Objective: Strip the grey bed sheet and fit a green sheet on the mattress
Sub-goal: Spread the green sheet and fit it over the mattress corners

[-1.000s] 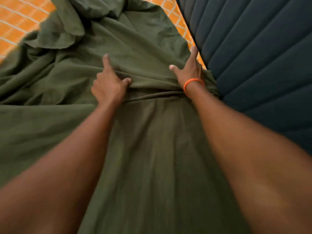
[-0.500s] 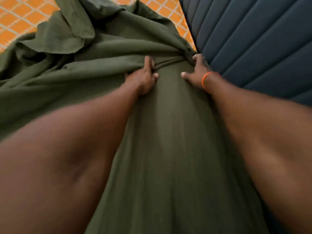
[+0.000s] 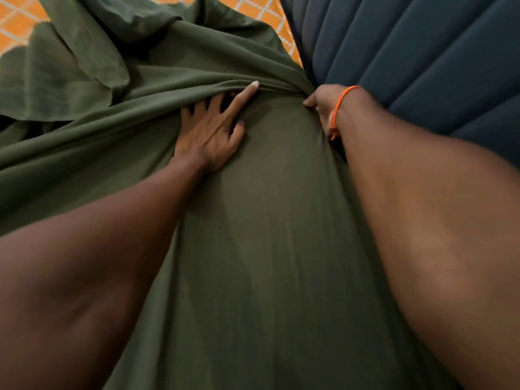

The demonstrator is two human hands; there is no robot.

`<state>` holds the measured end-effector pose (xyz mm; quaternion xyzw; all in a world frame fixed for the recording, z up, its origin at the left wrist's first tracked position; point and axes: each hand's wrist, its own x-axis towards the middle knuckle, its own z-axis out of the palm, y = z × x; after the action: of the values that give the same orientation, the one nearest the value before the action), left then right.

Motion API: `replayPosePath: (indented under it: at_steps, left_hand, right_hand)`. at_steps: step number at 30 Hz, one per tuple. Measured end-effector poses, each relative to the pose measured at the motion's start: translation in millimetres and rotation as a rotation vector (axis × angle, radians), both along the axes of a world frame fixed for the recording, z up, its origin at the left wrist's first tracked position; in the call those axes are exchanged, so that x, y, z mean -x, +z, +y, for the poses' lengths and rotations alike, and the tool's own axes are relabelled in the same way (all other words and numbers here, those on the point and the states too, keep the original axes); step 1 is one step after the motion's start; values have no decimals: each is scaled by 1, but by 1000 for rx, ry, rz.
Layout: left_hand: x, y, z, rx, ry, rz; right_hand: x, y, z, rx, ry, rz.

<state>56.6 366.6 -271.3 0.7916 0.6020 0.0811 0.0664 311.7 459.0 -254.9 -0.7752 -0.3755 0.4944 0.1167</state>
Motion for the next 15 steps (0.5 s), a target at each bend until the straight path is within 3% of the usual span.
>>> replayPosePath:
  at_steps: [2, 5, 7, 12, 15]
  left_hand:
    - [1, -3, 1, -36, -17, 30]
    - [4, -4, 10, -25, -34, 35]
    - [5, -9, 7, -19, -19, 40]
    - [5, -8, 7, -2, -6, 24]
    - [5, -7, 5, -8, 5, 19]
  right_hand:
    - [21, 6, -20, -144, 94, -164]
    - [54, -8, -74, -561, 177, -745]
    - [61, -21, -108, -669, 120, -874]
    - [54, -11, -100, -316, -12, -672]
    - [35, 7, -56, -92, -136, -197]
